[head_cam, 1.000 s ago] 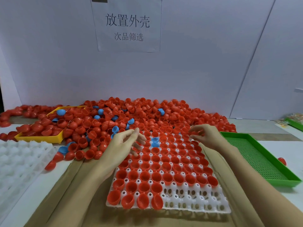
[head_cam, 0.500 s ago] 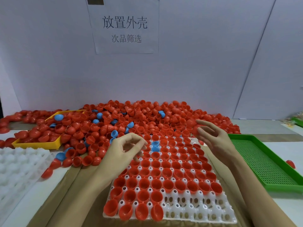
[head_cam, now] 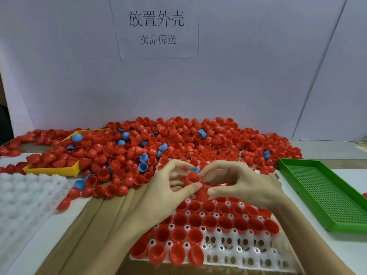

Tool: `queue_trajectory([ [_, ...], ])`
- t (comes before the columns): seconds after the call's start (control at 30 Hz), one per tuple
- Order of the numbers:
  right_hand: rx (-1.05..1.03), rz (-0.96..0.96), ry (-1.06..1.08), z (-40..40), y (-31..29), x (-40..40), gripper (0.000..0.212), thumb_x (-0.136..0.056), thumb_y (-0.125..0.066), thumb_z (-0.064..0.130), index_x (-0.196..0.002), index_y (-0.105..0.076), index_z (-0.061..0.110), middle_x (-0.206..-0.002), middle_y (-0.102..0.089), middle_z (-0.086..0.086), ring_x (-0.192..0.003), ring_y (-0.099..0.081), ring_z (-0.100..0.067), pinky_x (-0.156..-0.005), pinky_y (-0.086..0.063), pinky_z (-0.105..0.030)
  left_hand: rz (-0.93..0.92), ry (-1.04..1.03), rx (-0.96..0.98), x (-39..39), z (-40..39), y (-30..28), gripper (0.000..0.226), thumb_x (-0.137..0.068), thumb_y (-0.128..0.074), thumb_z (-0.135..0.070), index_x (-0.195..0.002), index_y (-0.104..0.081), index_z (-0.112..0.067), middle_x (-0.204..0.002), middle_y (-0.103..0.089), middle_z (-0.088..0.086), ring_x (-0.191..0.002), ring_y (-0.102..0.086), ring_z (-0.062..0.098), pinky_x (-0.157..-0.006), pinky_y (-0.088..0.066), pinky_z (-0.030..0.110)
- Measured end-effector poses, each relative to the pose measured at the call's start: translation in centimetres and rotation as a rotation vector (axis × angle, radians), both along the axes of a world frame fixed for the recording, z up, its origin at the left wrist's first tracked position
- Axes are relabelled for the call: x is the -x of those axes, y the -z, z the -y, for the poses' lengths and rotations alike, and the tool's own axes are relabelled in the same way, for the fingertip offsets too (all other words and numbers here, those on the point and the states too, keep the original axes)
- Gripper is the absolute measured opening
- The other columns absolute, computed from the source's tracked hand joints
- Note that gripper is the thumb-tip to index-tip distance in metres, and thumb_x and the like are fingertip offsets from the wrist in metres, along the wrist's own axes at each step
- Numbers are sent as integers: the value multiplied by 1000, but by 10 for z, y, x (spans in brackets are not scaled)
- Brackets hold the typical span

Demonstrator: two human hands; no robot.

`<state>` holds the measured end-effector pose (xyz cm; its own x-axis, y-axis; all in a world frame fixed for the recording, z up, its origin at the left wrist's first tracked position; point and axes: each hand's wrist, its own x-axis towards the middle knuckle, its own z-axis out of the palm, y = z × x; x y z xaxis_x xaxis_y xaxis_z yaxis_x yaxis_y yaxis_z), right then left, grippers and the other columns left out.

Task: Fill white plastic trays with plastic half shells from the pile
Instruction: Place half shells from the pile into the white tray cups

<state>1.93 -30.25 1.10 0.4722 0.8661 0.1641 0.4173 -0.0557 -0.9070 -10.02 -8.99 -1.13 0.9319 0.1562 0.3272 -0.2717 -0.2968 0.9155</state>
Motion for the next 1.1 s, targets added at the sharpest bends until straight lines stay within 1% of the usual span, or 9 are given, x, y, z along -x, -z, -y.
queue_trajectory([
  [0.13, -71, -4, 47, 9, 0, -5, 31, -97, -77, 27, -128, -73, 21, -122, -76, -8, -110, -75, -29, -97, -60, -35, -31, 74, 5, 2, -5, -5, 47, -85, -84, -22, -121, -62, -41, -116, -75, -11, -111, -70, 8, -97, -54, 22],
  [0.23, -127, 84, 292, 17, 5, -16, 29, -96, -74, 46, -122, -74, 32, -110, -79, -1, -92, -76, -21, -89, -61, -32, -14, 122, 13, 4, -5, -8, 42, -89, -80, -14, -123, -61, -28, -115, -76, -9, -115, -69, 7, -99, -49, 14],
  [0.4, -420, 202, 872, 21, 12, -41, 32, -88, -74, 50, -104, -73, 23, -90, -77, 5, -78, -71, -8, -73, -56, -19, 12, 136, 47, 5, -5, -10, 26, -88, -79, -12, -109, -63, -13, -113, -76, -2, -113, -70, 11, -97, -51, 16],
  [0.5, -389, 257, 983, 29, 18, -60, 34, -93, -72, 39, -118, -71, 16, -100, -77, 11, -89, -74, -3, -75, -60, -19, 14, 115, 128, 4, -4, -11, 19, -90, -78, -17, -93, -62, -7, -106, -77, 4, -102, -75, 18, -88, -58, 22],
  [0.6, -327, 119, 870, 38, 26, -72, 42, -106, -59, 15, -149, -54, 15, -133, -69, 1, -117, -70, -6, -94, -58, -21, -20, 95, 223, 2, -4, -10, 22, -94, -73, -21, -87, -67, -1, -93, -73, 10, -89, -78, 30, -77, -64, 32],
  [0.67, -271, 137, 823, 41, 28, -73, 47, -108, -54, 6, -154, -50, 17, -143, -63, -1, -130, -63, -8, -107, -52, -24, -32, 73, 221, 1, -5, -9, 24, -97, -69, -23, -86, -68, -2, -91, -72, 13, -85, -78, 32, -73, -64, 30],
  [0.9, -273, 4, 484, 30, 8, -35, 21, -104, -62, 16, -117, -77, 21, -112, -79, -6, -107, -76, -26, -90, -62, -29, -41, 29, -30, 1, -7, -4, 20, -93, -68, -41, -94, -73, -22, -83, -78, 1, -85, -78, 15, -90, -58, 36],
  [1.0, -81, -20, 153, 19, -2, -13, 21, -104, -66, 19, -122, -76, 19, -115, -78, -10, -105, -75, -29, -90, -61, -32, -41, 7, -101, 4, -5, -4, 18, -89, -72, -47, -92, -76, -29, -81, -78, -8, -83, -76, 6, -83, -53, 21],
  [1.1, 0, 41, 8, 4, -4, 5, 23, -100, -73, 21, -123, -75, 19, -111, -77, -11, -99, -75, -29, -88, -61, -32, 2, -30, -146, 7, -2, -6, 11, -86, -78, -43, -90, -77, -33, -84, -77, -16, -80, -74, 0, -75, -51, 10],
])
